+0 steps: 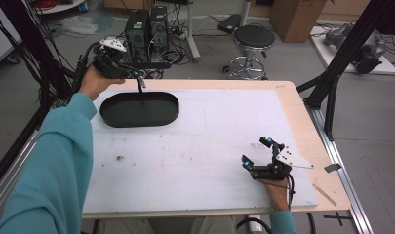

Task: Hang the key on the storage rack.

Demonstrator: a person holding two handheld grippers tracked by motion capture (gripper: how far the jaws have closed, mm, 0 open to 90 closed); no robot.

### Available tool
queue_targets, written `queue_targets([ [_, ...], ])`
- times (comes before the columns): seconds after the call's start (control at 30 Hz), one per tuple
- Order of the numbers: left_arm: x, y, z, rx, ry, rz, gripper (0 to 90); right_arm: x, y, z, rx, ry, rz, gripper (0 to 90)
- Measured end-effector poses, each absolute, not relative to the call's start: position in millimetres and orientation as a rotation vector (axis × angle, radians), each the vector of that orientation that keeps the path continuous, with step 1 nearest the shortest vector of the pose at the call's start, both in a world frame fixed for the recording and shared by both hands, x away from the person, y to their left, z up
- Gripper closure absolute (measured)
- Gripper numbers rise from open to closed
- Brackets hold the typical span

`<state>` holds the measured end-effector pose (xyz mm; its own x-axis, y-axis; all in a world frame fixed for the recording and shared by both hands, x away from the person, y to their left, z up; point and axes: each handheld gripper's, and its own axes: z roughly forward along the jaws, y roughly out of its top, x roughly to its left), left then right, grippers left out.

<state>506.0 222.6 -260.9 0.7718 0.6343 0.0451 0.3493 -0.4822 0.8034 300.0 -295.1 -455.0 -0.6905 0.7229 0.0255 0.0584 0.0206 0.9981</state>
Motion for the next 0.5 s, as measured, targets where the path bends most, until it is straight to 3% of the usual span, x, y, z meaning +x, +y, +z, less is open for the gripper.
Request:
queue_targets([
  [0.5,515.0,220.9,-269.1,2.126,0.774,0.461,88.8,300.3,-295.4,-455.4,0.802,1.797,1.726,0.7],
])
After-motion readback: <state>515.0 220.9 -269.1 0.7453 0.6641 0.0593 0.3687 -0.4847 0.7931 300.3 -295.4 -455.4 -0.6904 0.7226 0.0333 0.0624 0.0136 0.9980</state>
